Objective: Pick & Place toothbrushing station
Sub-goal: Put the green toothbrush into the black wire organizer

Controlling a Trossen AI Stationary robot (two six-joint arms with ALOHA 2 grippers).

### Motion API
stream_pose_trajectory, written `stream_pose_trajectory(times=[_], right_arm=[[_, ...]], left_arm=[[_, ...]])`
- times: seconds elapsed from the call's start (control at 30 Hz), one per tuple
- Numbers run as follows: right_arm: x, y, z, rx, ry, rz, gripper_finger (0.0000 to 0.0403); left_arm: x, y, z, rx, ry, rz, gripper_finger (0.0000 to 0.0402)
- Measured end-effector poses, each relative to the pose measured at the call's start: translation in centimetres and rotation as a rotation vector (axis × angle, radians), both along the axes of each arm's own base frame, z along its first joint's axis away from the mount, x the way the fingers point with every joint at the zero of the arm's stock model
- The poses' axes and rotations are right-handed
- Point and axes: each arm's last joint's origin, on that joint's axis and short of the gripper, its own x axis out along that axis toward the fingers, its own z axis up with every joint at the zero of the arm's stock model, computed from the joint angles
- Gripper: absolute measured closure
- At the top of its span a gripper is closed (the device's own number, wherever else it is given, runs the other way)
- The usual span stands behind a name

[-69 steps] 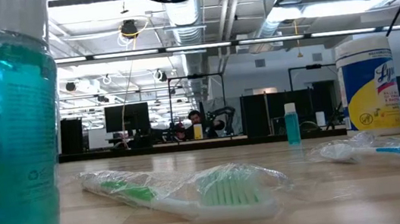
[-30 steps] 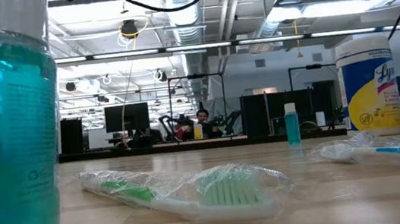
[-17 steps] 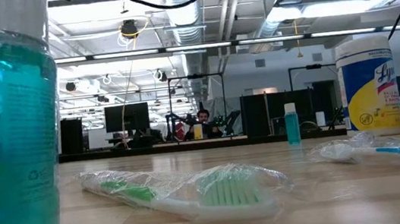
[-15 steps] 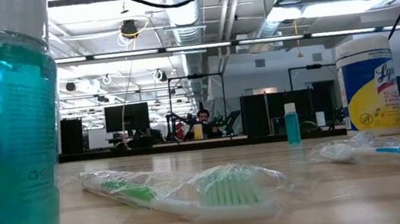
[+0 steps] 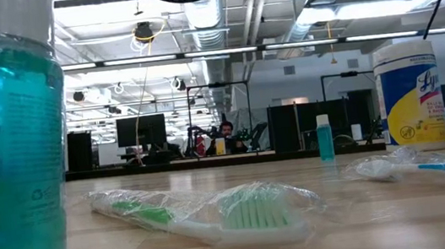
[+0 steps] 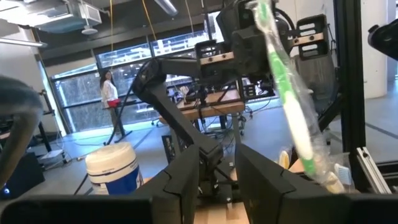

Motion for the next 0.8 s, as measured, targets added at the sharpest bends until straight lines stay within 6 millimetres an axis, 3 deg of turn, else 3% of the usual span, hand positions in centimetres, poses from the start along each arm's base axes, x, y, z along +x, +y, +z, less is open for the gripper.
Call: stream_pose_trajectory(times=[0.33, 0.8], right_arm=[[-2.7, 1.3, 1.7, 0.024, 0.080, 0.075, 0.0403], [-4.9, 1.7, 3.2, 0.088, 0.146, 0.201, 0.0403]], left_arm=[[0.0, 0.0, 0.0, 0.001, 0.006, 0.000, 0.0303], [0.1, 0.0, -0.3, -0.009, 0.030, -0.001, 0.0303]])
